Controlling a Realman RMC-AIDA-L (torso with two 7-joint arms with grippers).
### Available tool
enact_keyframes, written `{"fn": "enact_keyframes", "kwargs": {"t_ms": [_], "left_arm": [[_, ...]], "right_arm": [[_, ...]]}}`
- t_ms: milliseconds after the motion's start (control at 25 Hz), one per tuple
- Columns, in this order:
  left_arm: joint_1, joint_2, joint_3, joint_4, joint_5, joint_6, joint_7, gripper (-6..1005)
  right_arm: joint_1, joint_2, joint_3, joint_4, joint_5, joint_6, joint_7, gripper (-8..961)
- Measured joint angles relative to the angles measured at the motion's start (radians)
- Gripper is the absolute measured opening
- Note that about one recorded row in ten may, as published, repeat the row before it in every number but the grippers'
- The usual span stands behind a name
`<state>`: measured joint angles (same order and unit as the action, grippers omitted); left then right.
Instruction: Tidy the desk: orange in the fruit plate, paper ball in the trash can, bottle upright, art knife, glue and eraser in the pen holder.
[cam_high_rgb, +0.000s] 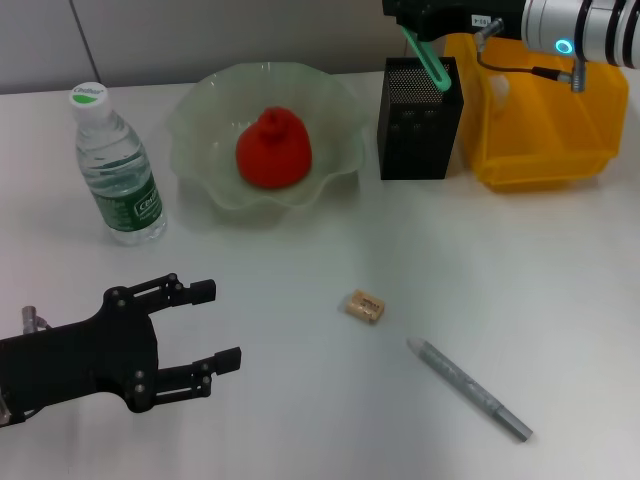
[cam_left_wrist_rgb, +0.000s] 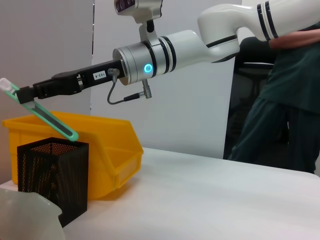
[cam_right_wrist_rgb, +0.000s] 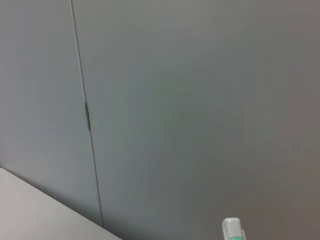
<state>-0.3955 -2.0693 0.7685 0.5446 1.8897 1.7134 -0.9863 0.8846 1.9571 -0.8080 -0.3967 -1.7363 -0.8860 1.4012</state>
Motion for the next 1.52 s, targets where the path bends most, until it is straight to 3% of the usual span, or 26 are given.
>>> {"fn": "enact_keyframes", "kwargs": {"t_ms": [400, 640, 920, 1000, 1040, 1080, 1120, 1160, 1240, 1400, 1520], "left_arm": [[0.0, 0.0, 0.0, 0.0, 0.0, -0.002, 0.0, 785], [-0.002, 0.0, 0.0, 0.0, 0.0, 0.003, -0.004, 786], [-0.002, 0.0, 0.0, 0.0, 0.0, 0.006, -0.007, 786], [-0.002, 0.0, 0.0, 0.0, 0.0, 0.006, -0.007, 786], [-0.002, 0.0, 0.0, 0.0, 0.0, 0.006, -0.007, 786], [-0.001, 0.0, 0.0, 0.0, 0.0, 0.006, -0.007, 786], [-0.001, 0.0, 0.0, 0.0, 0.0, 0.006, -0.007, 786], [0.0, 0.0, 0.0, 0.0, 0.0, 0.006, -0.008, 786], [0.001, 0.0, 0.0, 0.0, 0.004, 0.004, -0.008, 786], [0.001, 0.001, 0.0, 0.0, 0.005, 0.001, -0.004, 786], [0.001, 0.002, 0.0, 0.0, 0.005, 0.0, -0.002, 786]], "right_arm": [[-0.003, 0.002, 0.003, 0.004, 0.0, 0.02, -0.001, 176], [-0.008, 0.002, 0.009, 0.003, 0.0, 0.026, -0.001, 401], [-0.02, 0.002, -0.003, -0.025, -0.014, -0.027, 0.055, 492], [-0.039, 0.004, -0.035, -0.088, -0.054, -0.075, 0.151, 518], [-0.073, 0.016, -0.093, -0.199, -0.127, -0.115, 0.299, 531], [-0.073, 0.016, -0.093, -0.199, -0.127, -0.115, 0.299, 530], [-0.111, 0.03, -0.161, -0.335, -0.229, -0.152, 0.483, 529], [-0.111, 0.03, -0.161, -0.335, -0.229, -0.152, 0.483, 528], [-0.153, 0.051, -0.232, -0.544, -0.405, -0.233, 0.73, 526], [-0.146, 0.064, -0.242, -0.665, -0.559, -0.376, 0.903, 527], [-0.089, 0.062, -0.243, -0.692, -0.669, -0.51, 1.022, 528]]}}
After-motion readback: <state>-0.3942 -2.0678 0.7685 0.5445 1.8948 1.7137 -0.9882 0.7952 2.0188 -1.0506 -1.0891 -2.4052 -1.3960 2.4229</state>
